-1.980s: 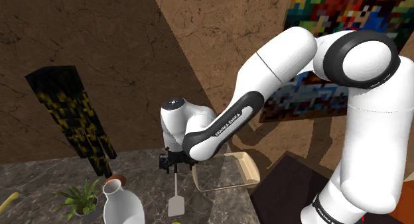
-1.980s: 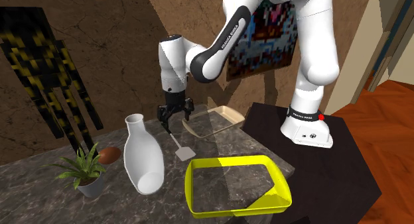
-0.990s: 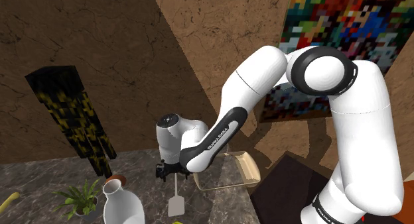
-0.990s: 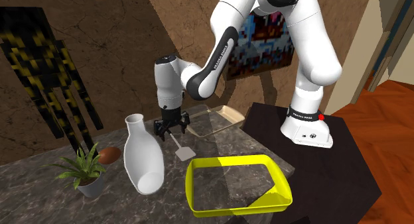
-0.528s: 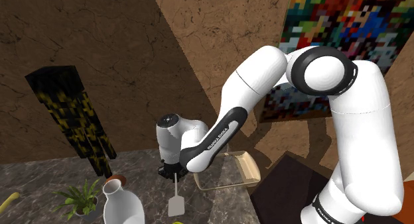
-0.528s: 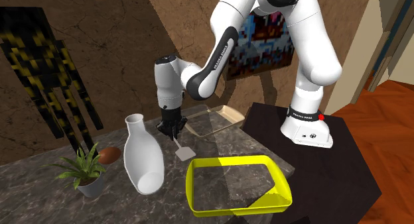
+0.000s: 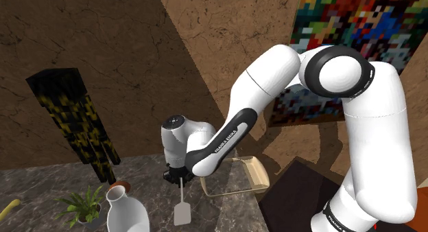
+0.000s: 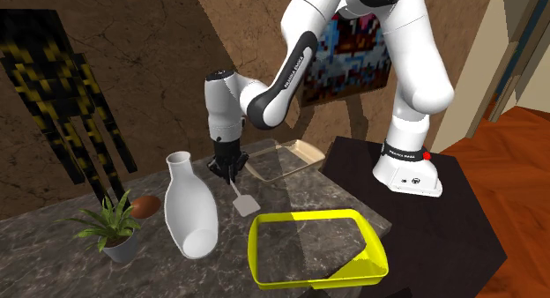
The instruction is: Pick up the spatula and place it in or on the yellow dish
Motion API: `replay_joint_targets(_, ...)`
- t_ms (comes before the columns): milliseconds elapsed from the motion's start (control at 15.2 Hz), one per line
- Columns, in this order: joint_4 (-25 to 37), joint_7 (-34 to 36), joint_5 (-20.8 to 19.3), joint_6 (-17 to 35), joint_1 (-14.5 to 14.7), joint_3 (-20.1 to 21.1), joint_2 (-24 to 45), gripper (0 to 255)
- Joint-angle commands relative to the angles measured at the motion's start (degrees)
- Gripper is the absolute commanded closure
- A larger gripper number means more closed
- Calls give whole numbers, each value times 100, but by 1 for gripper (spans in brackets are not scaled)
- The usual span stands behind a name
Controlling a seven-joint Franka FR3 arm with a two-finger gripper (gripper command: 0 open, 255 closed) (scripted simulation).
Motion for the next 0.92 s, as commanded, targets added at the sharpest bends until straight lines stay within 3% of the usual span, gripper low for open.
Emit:
replay_joint_targets(0, -6, -66, 89, -100, -49, 65, -115, 255)
replay_joint_targets(858, 50, -507, 700, -807, -323, 437, -862, 255)
